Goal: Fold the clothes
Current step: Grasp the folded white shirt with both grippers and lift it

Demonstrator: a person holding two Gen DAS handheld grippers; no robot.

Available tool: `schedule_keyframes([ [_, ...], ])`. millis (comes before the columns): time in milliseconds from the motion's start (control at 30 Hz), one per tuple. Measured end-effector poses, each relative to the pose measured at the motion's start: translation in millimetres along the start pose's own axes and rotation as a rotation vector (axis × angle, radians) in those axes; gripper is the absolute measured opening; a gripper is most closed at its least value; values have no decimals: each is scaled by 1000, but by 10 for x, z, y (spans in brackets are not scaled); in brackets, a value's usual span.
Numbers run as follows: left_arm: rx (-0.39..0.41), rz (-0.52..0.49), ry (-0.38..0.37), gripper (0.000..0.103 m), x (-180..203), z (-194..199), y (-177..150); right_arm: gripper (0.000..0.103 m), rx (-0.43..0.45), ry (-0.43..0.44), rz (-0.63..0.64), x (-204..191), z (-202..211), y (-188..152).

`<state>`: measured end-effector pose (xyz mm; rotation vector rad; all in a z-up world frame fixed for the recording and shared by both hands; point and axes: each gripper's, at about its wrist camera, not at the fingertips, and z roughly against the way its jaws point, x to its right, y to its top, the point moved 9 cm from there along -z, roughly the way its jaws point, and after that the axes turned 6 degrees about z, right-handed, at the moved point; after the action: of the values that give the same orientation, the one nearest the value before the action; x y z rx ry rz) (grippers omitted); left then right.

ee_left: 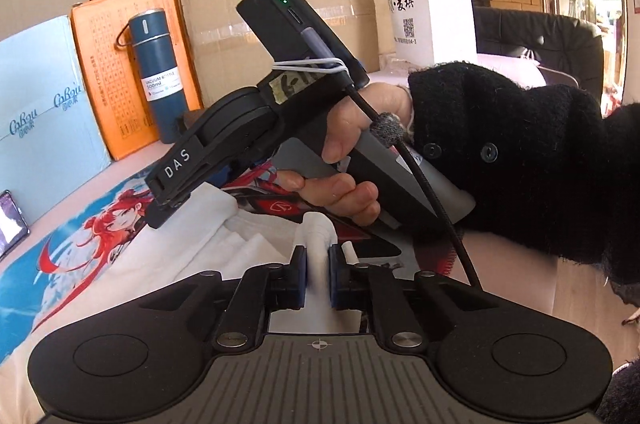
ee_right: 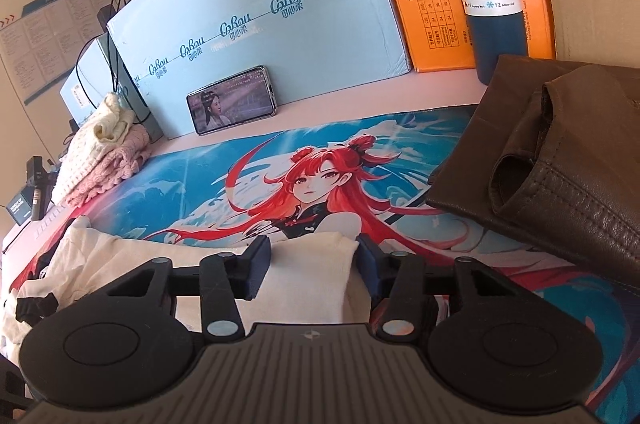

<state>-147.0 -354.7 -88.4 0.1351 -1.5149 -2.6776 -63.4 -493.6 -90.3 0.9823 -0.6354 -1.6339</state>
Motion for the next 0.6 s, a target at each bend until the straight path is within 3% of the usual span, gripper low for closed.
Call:
schedule_keyframes([
  [67,33,11,7,8,-37,76,25,20,-7,-2,24,-45,11,-13],
  [100,52,16,11,8,-52,123,37,17,-11,-4,38,-76,16,-22],
  [233,110,44,1,5,-130,314,66,11,22,-44,70,-243,102,20],
  [367,206,106,2,4,-300,664,84,11,106,-5,71,-559,277,227],
  [600,415,213,111,3,-770,1607,31,11,231,77,133,-1351,399,689],
])
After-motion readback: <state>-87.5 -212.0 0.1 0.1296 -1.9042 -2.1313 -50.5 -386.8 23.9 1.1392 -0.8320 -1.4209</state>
